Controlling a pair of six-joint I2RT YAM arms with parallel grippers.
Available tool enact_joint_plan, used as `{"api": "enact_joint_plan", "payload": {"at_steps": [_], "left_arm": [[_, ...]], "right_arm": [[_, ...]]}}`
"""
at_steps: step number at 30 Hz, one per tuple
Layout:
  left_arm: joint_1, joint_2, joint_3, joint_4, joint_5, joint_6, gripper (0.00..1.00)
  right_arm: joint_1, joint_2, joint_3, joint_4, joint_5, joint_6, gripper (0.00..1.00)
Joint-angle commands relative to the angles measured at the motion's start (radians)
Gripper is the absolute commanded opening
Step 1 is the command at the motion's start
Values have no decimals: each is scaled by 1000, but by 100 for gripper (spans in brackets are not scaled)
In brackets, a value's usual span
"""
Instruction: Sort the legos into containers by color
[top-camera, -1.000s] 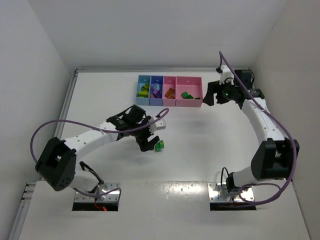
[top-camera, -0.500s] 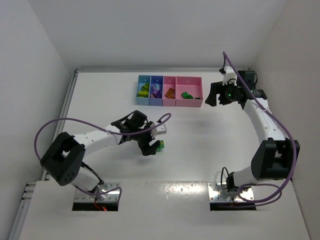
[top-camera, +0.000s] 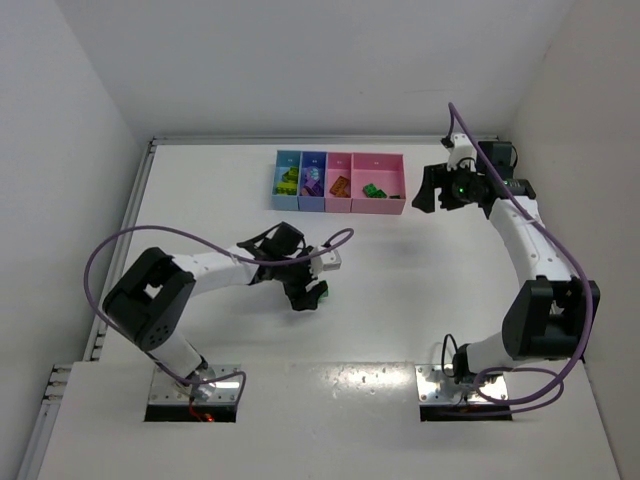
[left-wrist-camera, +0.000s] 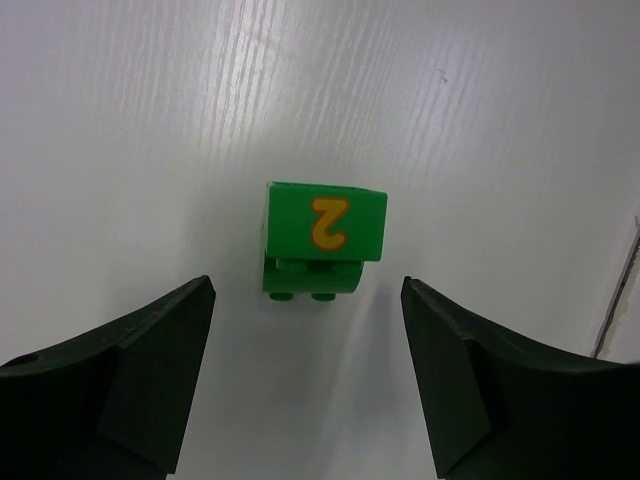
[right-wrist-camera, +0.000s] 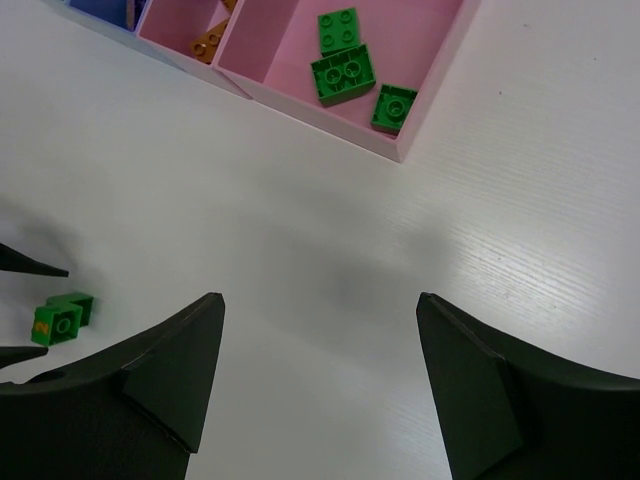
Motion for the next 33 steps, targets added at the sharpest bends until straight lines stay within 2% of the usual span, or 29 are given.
{"api": "enact_joint_plan", "payload": {"at_steps": [1,5,16,18,22,23,24,25,26,27,28,29,33], "left_arm": [[-12,13,47,46,47,7,80],[-21,39,65,46,47,7,77],[-21,78,122,-23,56,36,26],[-12,53,113,-24,86,36,20],[15,-60,113,13,165,-34,15],[26,-85,113,36,179,-54,15],[26,-108,139,45,189,-102,15],[35,-144,150,70,229,-149,15],[35,-158,160,81,254,-174,15],[46,-168,188,81,303,-195,15],[46,-168,203,93,332,-217,15],[55,-168,232,93,379,-253,15],[65,-153,292,122,496,-347,15]], "right_arm": [[-5,-15,8,7,-18,-3,78],[-5,-15,8,7,-18,-3,78],[-23,-6,8,-2,-41,-12,78],[-23,-6,8,-11,-74,-12,78],[-23,-6,-22,-34,-292,7,78],[-23,-6,-48,-25,-432,21,78],[-11,3,-62,-13,-508,41,78],[3,3,-91,32,-650,99,78],[14,3,-114,85,-715,151,78],[38,3,-137,154,-804,279,78],[52,3,-163,247,-831,315,76],[81,3,-164,259,-863,325,76],[152,12,-95,170,-874,161,76]]}}
